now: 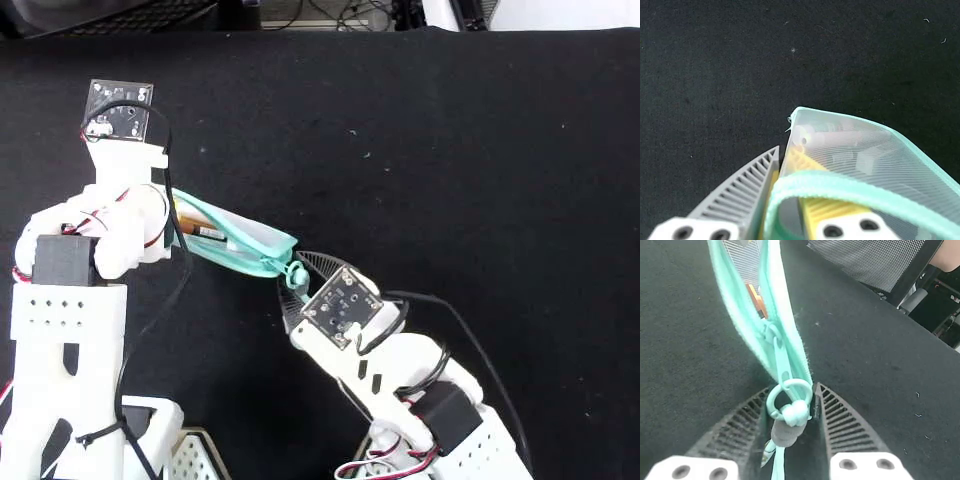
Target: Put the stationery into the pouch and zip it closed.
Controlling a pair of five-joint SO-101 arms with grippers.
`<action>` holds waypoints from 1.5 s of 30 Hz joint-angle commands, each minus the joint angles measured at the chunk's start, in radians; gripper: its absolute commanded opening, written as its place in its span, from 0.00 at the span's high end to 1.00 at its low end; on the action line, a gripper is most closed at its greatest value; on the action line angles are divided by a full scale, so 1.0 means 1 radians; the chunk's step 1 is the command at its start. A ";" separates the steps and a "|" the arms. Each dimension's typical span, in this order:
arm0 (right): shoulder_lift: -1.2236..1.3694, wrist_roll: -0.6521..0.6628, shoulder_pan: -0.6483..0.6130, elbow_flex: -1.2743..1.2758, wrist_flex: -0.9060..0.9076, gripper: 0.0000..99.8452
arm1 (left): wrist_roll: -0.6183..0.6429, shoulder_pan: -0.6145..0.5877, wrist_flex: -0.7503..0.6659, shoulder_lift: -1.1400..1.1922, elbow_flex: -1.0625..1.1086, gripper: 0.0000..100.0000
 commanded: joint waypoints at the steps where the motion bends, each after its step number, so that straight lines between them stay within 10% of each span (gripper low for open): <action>1: -0.012 0.005 0.009 -0.042 -0.002 0.91 | -0.005 0.015 -0.011 0.023 0.074 0.97; 45: 0.001 0.097 0.012 -0.229 -0.029 0.99 | -0.002 0.015 -0.011 0.014 0.065 0.97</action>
